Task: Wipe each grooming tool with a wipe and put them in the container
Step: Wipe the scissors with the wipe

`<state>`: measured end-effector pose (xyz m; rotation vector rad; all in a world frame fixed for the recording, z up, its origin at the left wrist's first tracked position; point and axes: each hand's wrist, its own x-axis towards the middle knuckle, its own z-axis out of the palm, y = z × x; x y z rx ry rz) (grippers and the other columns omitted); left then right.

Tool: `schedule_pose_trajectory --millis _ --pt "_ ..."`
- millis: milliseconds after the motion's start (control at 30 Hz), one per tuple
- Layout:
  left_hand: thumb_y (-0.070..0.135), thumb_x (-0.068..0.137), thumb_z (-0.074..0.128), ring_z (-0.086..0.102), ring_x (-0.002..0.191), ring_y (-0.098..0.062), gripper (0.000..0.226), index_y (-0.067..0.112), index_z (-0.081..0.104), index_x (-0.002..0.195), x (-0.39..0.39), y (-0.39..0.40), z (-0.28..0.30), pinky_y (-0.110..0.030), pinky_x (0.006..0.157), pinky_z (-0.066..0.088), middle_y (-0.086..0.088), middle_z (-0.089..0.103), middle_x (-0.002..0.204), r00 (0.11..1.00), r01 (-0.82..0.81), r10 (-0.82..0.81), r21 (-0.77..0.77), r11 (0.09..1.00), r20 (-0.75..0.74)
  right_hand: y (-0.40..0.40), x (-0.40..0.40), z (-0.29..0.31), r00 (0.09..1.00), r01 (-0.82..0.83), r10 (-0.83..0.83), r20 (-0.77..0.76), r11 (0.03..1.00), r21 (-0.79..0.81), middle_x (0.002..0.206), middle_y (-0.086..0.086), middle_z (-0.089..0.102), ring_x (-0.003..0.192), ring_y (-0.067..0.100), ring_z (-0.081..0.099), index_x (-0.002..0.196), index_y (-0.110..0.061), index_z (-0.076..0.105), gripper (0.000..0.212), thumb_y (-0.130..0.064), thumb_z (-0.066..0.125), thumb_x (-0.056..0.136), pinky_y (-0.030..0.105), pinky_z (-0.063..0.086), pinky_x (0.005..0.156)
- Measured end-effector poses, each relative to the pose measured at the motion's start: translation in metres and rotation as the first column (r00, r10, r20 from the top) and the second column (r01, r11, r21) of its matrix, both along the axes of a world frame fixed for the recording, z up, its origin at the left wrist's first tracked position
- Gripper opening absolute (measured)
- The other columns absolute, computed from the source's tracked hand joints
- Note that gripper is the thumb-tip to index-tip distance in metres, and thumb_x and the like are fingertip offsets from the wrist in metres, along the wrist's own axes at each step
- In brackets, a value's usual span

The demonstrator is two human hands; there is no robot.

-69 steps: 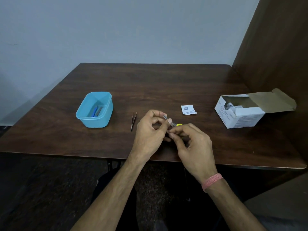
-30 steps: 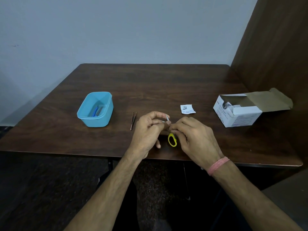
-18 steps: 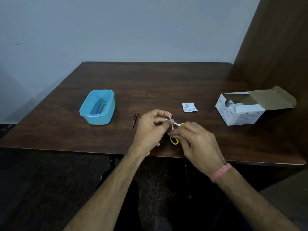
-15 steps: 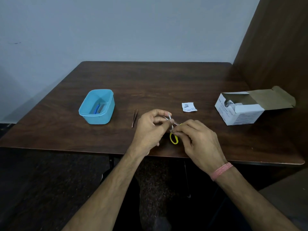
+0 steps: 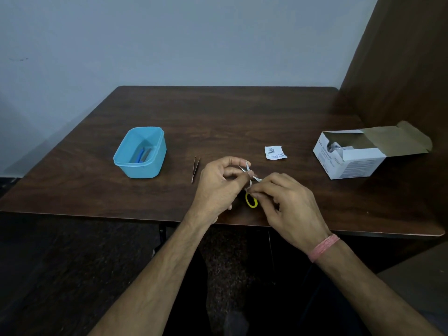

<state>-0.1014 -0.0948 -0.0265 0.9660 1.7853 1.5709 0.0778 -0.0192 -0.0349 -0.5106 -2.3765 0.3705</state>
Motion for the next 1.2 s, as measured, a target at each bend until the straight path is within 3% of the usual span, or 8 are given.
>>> schedule_pose_trajectory --millis 400,533,667,833,967,1033,1133,1200 --pt "0.021 0.102 0.083 0.057 0.06 -0.031 0.015 0.02 0.078 0.116 -0.001 -0.001 0.002 -0.018 0.034 0.034 0.004 0.087 0.094 1.0 0.013 -0.013 -0.005 1.0 -0.021 -0.001 0.004 -0.003 0.998 -0.053 0.053 0.028 0.999 0.008 0.106 -0.016 0.068 0.101 0.009 0.065 0.111 -0.03 0.08 0.013 -0.021 0.072 0.106 0.04 0.059 0.074" --pt "0.02 0.103 0.083 0.05 0.054 -0.029 0.014 0.02 0.079 0.117 -0.001 -0.002 0.001 -0.018 0.034 0.033 0.006 0.087 0.095 0.999 0.018 -0.018 -0.005 1.0 -0.032 -0.004 0.008 -0.004 0.995 -0.088 0.087 0.043 0.996 0.026 0.105 -0.017 0.068 0.098 0.007 0.062 0.112 -0.031 0.081 0.013 -0.023 0.072 0.106 0.038 0.058 0.071" --pt "0.021 0.103 0.082 0.054 0.057 -0.032 0.013 0.021 0.078 0.115 0.0 -0.003 0.002 -0.019 0.034 0.034 0.006 0.087 0.095 0.999 0.022 -0.022 -0.005 1.0 -0.035 -0.002 0.016 -0.003 0.993 -0.104 0.1 0.063 0.993 0.053 0.104 -0.016 0.067 0.094 0.01 0.062 0.114 -0.032 0.081 0.013 -0.026 0.072 0.107 0.041 0.057 0.063" --pt "0.021 0.103 0.083 0.057 0.049 -0.026 0.013 0.02 0.079 0.115 0.001 -0.002 0.003 -0.019 0.034 0.034 0.007 0.087 0.096 0.998 0.026 -0.027 -0.017 1.0 -0.054 -0.002 0.019 -0.005 0.993 -0.099 0.097 0.066 0.995 0.034 0.105 -0.017 0.067 0.094 0.012 0.063 0.112 -0.032 0.081 0.013 -0.025 0.072 0.106 0.043 0.058 0.067" --pt "0.022 0.103 0.083 0.075 0.073 -0.051 0.012 0.021 0.079 0.115 0.001 -0.002 0.002 -0.019 0.034 0.035 0.007 0.087 0.096 0.999 0.026 -0.027 -0.027 0.999 -0.033 -0.002 0.021 -0.008 0.996 -0.081 0.081 0.037 0.997 -0.007 0.106 -0.017 0.068 0.096 0.012 0.064 0.112 -0.031 0.081 0.014 -0.027 0.068 0.107 0.042 0.059 0.071" --pt "0.021 0.103 0.082 0.075 0.066 -0.044 0.011 0.021 0.08 0.114 0.0 -0.002 0.002 -0.019 0.034 0.035 0.006 0.088 0.096 0.999 0.028 -0.029 -0.029 0.999 -0.035 -0.003 0.021 -0.009 0.998 -0.061 0.061 0.035 0.998 -0.01 0.108 -0.016 0.07 0.099 0.012 0.066 0.112 -0.031 0.08 0.012 -0.027 0.07 0.106 0.042 0.06 0.073" --pt "0.021 0.103 0.082 0.052 0.043 -0.01 0.01 0.021 0.081 0.113 -0.001 0.0 0.0 -0.018 0.034 0.035 0.007 0.087 0.095 0.998 0.02 -0.022 -0.036 0.999 -0.059 -0.002 0.012 -0.006 1.0 0.004 -0.004 0.011 0.999 -0.033 0.107 -0.016 0.071 0.097 0.009 0.065 0.112 -0.032 0.08 0.011 -0.026 0.074 0.104 0.04 0.061 0.076" --pt "0.021 0.103 0.082 0.048 0.041 -0.006 0.01 0.022 0.082 0.112 -0.002 0.0 -0.002 -0.018 0.035 0.035 0.006 0.087 0.094 0.998 0.017 -0.019 -0.038 0.999 -0.06 0.001 0.003 -0.001 0.998 0.055 -0.055 0.008 0.998 -0.04 0.104 -0.015 0.07 0.09 -0.001 0.053 0.111 -0.032 0.079 0.011 -0.025 0.076 0.103 0.037 0.059 0.074"
